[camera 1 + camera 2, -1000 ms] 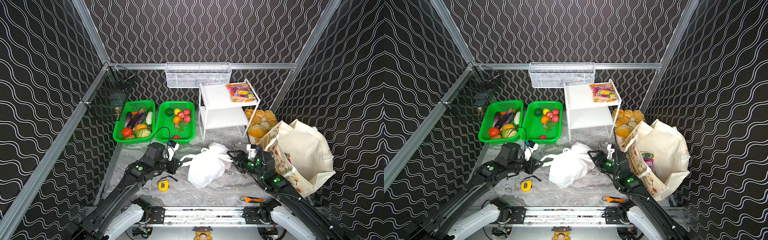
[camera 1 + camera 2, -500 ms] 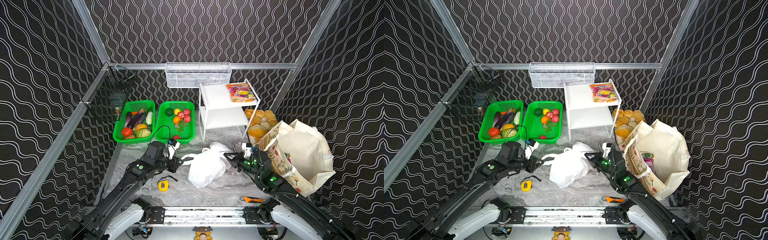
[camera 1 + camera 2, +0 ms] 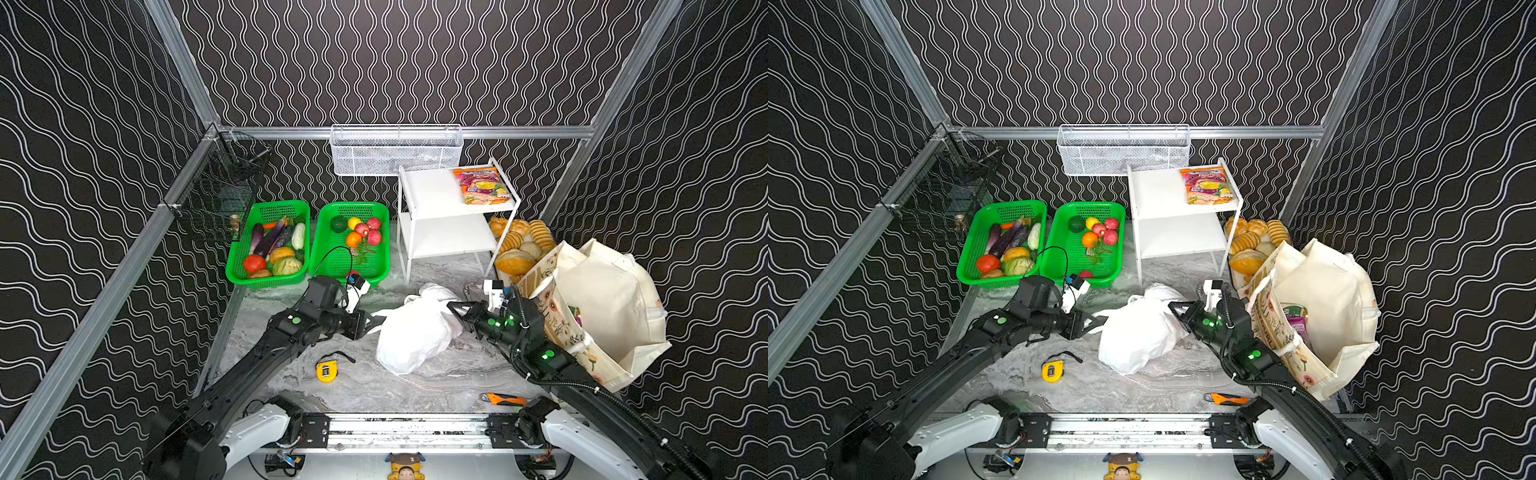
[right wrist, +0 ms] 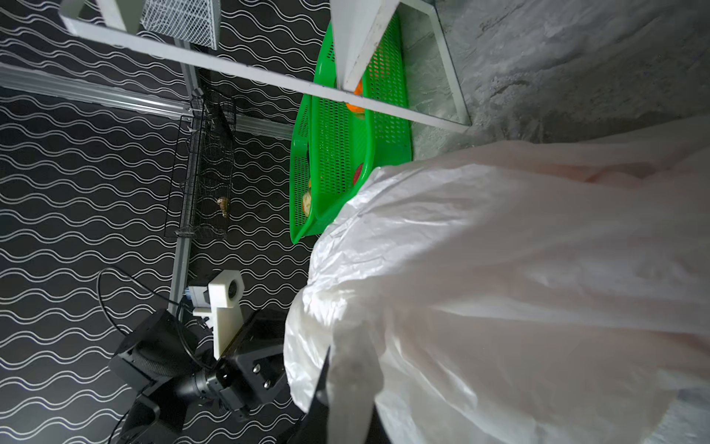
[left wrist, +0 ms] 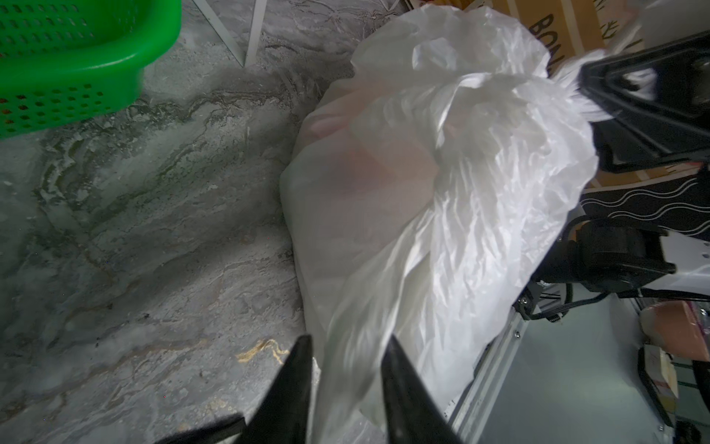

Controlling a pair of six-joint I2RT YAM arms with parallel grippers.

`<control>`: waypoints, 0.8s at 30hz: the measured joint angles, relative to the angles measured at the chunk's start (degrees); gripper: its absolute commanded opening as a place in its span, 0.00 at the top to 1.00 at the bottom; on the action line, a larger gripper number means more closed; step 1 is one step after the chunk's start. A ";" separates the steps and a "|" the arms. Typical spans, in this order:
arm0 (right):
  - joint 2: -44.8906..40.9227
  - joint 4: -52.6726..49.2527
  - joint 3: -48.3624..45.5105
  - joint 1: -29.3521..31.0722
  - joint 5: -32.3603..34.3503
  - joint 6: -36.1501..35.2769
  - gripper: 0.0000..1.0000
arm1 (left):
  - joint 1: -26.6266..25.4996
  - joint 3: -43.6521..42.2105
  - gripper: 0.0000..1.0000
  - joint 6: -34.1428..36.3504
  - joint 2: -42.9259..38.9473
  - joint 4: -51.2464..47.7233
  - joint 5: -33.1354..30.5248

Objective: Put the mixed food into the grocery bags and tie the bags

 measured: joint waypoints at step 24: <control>10.71 -22.67 20.79 -15.76 0.50 -21.64 1.00 | 0.20 -2.64 1.00 -17.49 -21.94 -12.09 -19.43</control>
